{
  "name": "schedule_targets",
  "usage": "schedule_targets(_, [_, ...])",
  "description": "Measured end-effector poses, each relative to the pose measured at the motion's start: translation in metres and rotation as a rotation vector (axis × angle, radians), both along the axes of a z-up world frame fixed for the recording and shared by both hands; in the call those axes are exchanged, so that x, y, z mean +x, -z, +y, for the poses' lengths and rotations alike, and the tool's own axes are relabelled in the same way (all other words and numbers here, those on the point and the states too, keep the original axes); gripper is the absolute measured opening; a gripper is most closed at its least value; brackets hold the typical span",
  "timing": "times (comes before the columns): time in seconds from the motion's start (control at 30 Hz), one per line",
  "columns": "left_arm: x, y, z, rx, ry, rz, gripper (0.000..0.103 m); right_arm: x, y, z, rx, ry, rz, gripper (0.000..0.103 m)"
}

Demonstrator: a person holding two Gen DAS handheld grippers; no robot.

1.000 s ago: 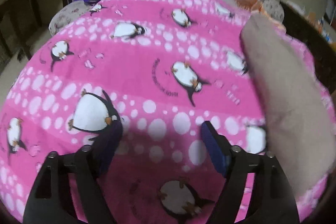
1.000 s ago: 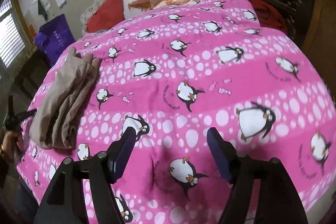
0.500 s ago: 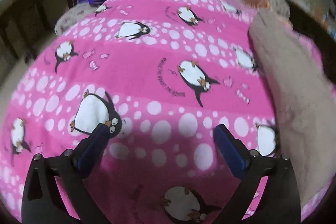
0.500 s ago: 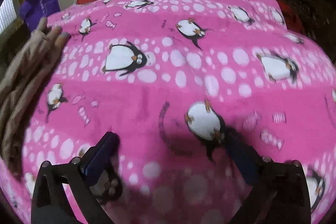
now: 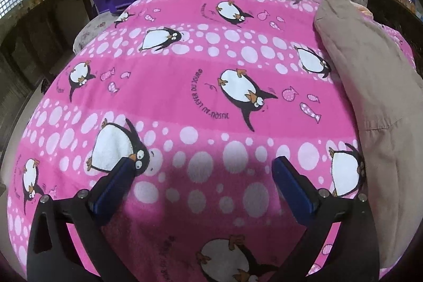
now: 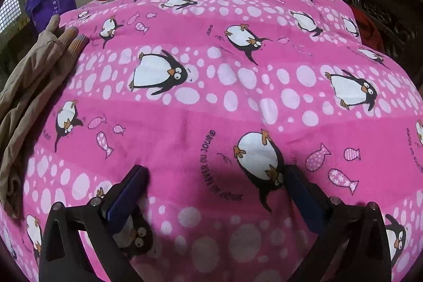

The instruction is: Fold large clothes

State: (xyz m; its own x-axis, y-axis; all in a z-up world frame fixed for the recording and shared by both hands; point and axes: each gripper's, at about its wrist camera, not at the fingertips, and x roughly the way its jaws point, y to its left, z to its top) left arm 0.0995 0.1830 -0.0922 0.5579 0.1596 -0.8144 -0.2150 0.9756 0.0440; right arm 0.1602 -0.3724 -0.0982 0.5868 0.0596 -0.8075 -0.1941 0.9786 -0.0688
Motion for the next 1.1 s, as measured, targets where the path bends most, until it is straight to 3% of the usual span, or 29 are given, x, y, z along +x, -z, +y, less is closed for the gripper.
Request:
schedule_targets(0.87, [0.004, -0.002, 0.004, -0.036, -0.017, 0.017, 0.103, 0.000, -0.001, 0.002, -0.012, 0.009, -0.005, 0.102])
schedule_targets(0.97, [-0.009, -0.017, -0.004, -0.058, -0.037, 0.037, 0.103, 0.000, 0.000, 0.000, -0.002, 0.009, -0.002, 0.102])
schedule_targets(1.1, [-0.049, -0.052, -0.047, -0.149, 0.003, -0.040, 0.103, 0.001, 0.000, -0.001, 0.003, 0.007, 0.002, 0.102])
